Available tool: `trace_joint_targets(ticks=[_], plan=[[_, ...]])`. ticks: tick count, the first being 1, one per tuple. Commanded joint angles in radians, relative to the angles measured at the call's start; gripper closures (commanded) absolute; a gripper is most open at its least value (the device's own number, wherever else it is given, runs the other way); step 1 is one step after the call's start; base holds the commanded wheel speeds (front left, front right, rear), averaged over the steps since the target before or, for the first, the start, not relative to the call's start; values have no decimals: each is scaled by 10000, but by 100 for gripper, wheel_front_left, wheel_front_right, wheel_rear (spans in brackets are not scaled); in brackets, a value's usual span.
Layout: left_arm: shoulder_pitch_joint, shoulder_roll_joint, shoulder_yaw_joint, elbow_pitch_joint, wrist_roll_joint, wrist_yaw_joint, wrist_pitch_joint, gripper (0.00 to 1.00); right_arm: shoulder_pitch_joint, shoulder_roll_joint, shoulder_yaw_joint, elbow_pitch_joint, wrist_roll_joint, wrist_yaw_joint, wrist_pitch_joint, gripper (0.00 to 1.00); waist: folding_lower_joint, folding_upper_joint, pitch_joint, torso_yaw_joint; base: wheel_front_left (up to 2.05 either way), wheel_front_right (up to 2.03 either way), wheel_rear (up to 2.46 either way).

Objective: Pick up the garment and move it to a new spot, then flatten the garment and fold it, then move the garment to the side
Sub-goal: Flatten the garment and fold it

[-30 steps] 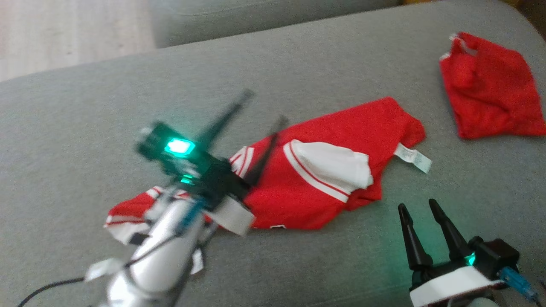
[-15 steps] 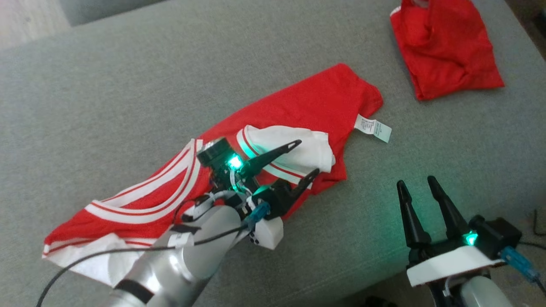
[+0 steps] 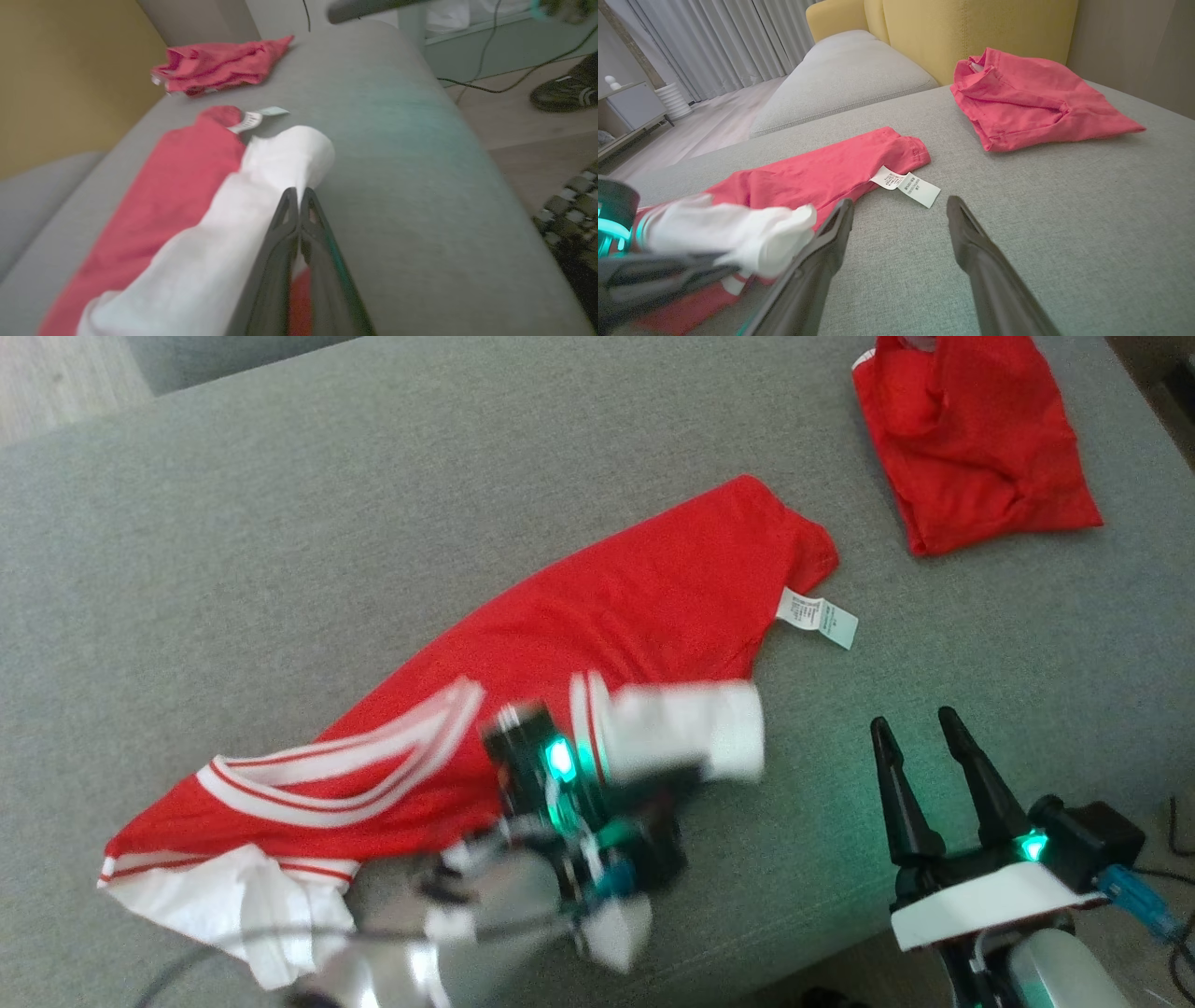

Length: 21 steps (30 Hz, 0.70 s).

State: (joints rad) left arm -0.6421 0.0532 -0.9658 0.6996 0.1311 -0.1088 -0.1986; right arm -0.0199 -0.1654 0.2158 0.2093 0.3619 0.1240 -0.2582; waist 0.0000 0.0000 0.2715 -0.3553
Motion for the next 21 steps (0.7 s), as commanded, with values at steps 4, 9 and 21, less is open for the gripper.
trace_joint_targets(ticks=[4,9,21], plan=[[1097,-28,-433,-957,-326,-34,646,100,73,-85,85,-249,-45,67,-36,0,0,0,-100,65,0,0,0],[1555,11,-583,-1458,-651,-81,1051,0,111,-44,108,-241,-54,67,-36,0,0,0,-115,87,0,0,0],[1172,-13,-1107,-3556,-1179,-167,2130,0,195,-134,174,-201,-57,67,-36,0,0,0,-342,87,0,0,0]])
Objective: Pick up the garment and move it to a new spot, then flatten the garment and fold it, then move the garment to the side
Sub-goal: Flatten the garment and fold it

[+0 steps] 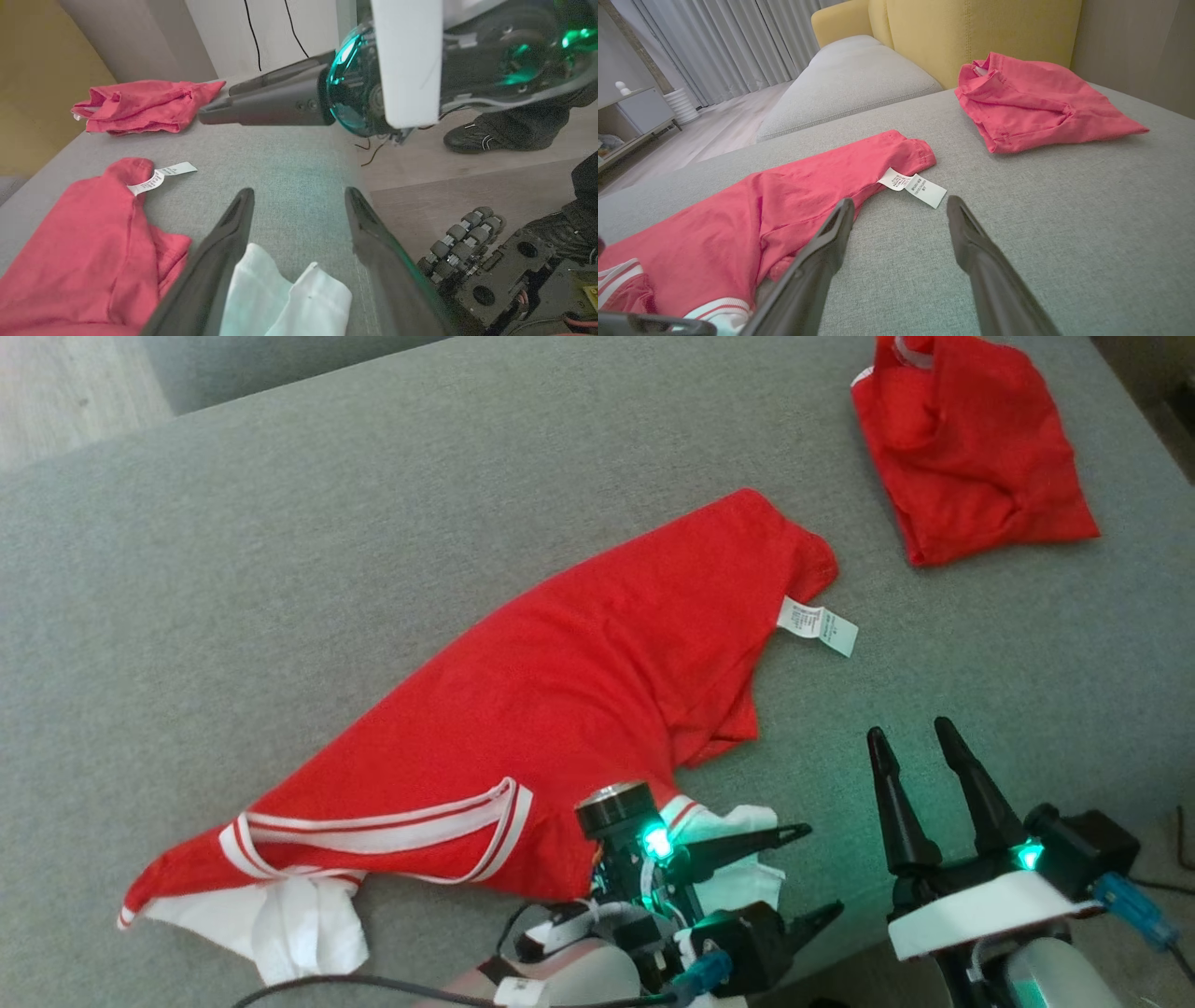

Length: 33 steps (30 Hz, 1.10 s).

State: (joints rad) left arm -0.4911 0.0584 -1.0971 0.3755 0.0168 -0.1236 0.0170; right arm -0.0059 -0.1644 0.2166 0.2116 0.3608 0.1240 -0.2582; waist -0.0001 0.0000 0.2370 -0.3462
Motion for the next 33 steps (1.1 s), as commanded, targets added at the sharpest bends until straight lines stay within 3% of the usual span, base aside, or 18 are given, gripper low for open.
trace_joint_targets(ticks=[1,8,26,28,30,32,33], plan=[[-353,-66,126,-294,-85,-25,12,0,34,-138,200,-225,-51,67,-36,0,1,0,2,-27,0,0,0],[-652,-73,-606,379,-331,-38,306,0,33,-204,253,-239,-16,67,-36,0,1,0,81,-73,0,0,0],[-1590,-80,-1555,1624,-1317,487,491,0,-330,-221,311,-237,109,67,-36,0,1,0,591,-159,0,0,0],[-1602,-81,-1643,1672,-1441,417,518,14,-364,-220,314,-240,118,67,-36,0,1,0,640,-152,0,0,0],[-1603,-81,-1684,1698,-1473,364,531,19,-379,-223,309,-240,123,67,-36,0,1,0,665,-142,0,0,0],[-1593,-81,-1744,1795,-1491,276,572,50,-404,-229,284,-241,127,67,-36,0,1,0,709,-119,0,0,0],[-1591,-81,-1765,1856,-1479,234,594,56,-414,-236,272,-242,129,67,-36,0,1,0,727,-106,0,0,0]])
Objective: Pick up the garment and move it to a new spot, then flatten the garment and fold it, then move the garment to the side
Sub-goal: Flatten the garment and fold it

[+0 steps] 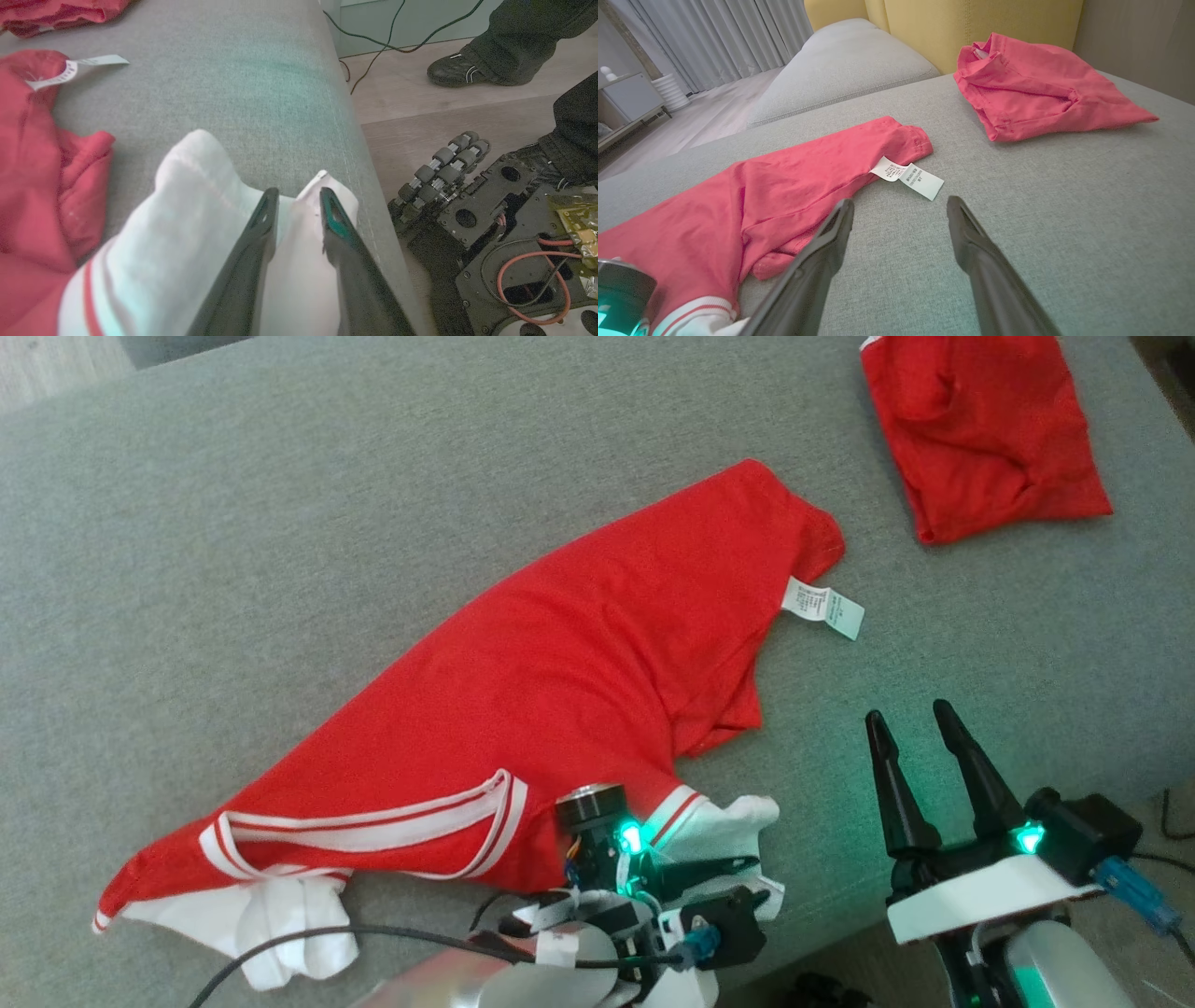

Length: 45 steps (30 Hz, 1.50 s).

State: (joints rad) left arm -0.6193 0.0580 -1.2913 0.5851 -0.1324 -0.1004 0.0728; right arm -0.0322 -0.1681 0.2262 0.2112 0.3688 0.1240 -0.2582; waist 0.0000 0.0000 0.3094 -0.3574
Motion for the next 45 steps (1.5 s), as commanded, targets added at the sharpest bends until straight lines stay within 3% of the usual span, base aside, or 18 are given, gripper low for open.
trace_joint_targets(ticks=[1,2,3,8,10,17,21,25,30,41,45], plan=[[-306,-77,161,-189,30,-37,42,66,-159,-208,162,-239,49,67,-36,0,0,0,17,22,0,0,0],[-307,-77,149,-155,48,-68,29,92,-165,-215,143,-241,48,67,-36,0,0,0,28,42,0,0,0],[-298,-77,139,-124,52,-100,26,100,-167,-220,123,-244,47,67,-36,0,0,0,33,64,0,0,0],[-381,-77,118,-393,127,-178,-349,100,-107,-254,15,-246,17,67,-36,0,0,0,-73,252,0,0,0],[-441,-77,120,-690,31,19,-639,100,-33,-275,-41,-241,-2,67,-36,0,0,0,-209,378,0,0,0],[-550,65,896,-1852,-331,1449,-1384,100,418,-339,-365,-269,-111,67,-36,0,0,0,-896,1126,0,0,0],[-298,906,1689,-2871,-497,2405,-1280,100,642,-375,-479,-347,-178,67,-36,0,0,0,-1153,1654,0,0,0],[523,1756,2467,-3620,-1202,3069,-931,100,708,-414,-482,-417,-214,67,-36,0,0,0,-1203,2123,0,0,0],[1606,2368,3246,-3960,-1895,3898,-1168,100,650,-485,-476,-481,-219,67,-36,0,0,0,-1116,2492,0,0,0],[2811,2829,4212,-4906,-2389,4965,-2480,100,952,-592,-708,-432,-255,67,-36,0,0,0,-1312,3091,0,0,0],[3085,3310,4633,-5433,-2454,5354,-2593,100,1027,-632,-777,-438,-272,67,-36,0,0,0,-1474,3340,0,0,0]])
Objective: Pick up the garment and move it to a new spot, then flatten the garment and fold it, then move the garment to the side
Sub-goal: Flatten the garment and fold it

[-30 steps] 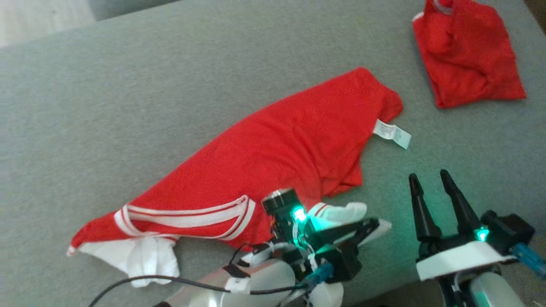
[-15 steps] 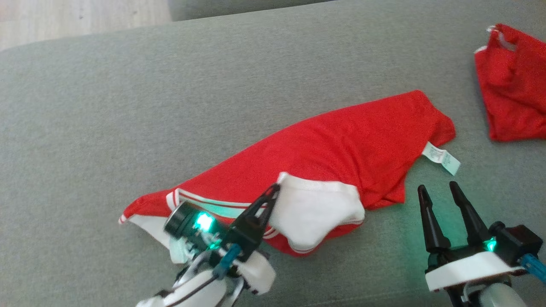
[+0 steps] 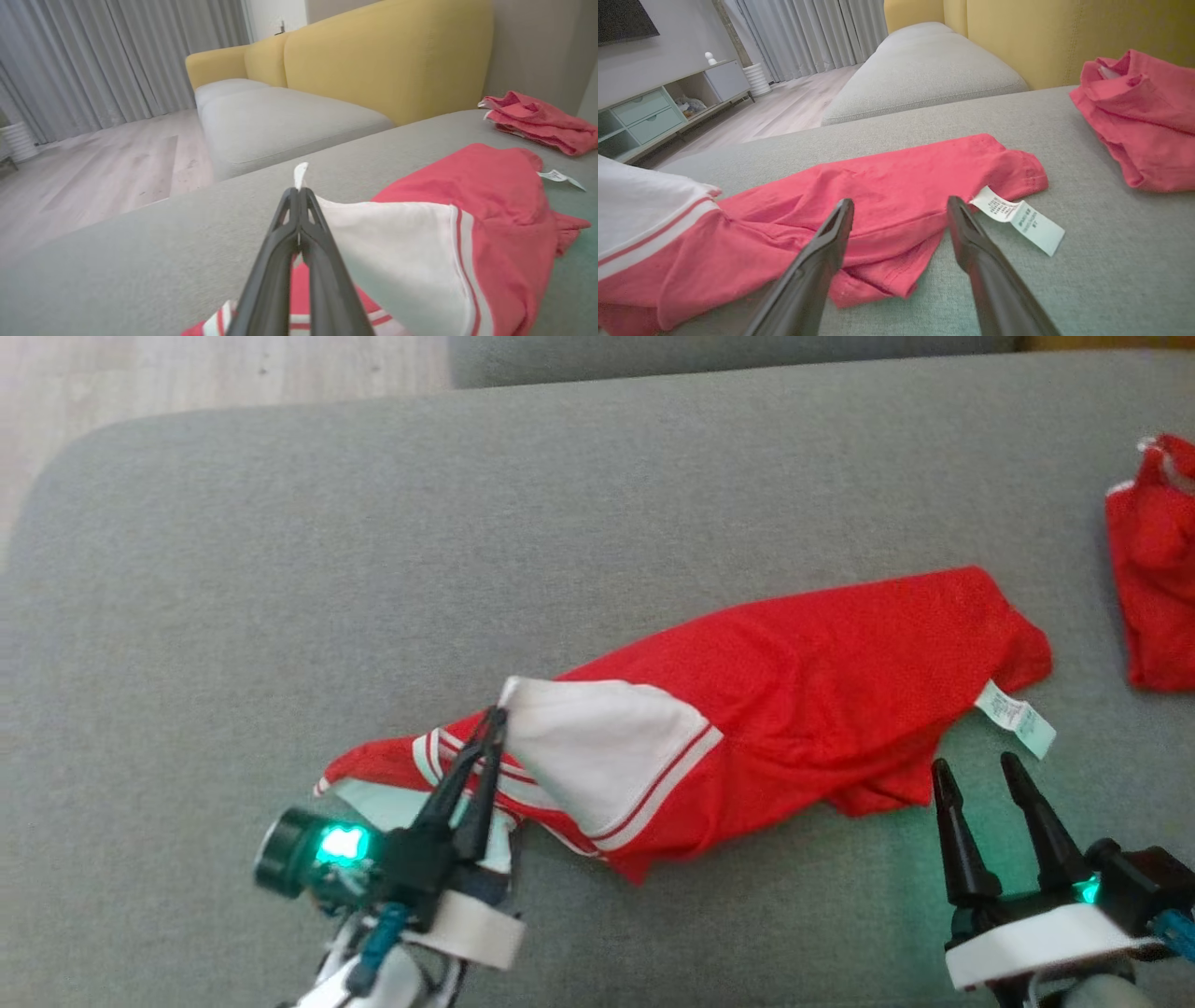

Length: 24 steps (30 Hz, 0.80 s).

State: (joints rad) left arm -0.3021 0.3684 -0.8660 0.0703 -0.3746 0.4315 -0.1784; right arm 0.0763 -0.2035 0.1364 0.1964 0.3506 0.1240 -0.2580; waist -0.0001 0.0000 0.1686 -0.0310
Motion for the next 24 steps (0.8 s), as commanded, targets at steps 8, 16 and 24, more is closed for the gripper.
trace_joint_targets(ticks=[8,16,24], plan=[[1088,388,637,-471,-1773,-597,560,100,-152,-347,172,-319,-121,67,-38,0,1,0,-88,292,0,0,0],[1522,-119,589,147,-2658,-1070,546,0,-84,-330,225,-324,-120,67,-38,0,1,0,-36,351,0,0,0],[981,-353,843,550,-2877,-1288,377,0,-127,-342,315,-310,-104,67,-38,0,1,0,22,264,0,0,0]])
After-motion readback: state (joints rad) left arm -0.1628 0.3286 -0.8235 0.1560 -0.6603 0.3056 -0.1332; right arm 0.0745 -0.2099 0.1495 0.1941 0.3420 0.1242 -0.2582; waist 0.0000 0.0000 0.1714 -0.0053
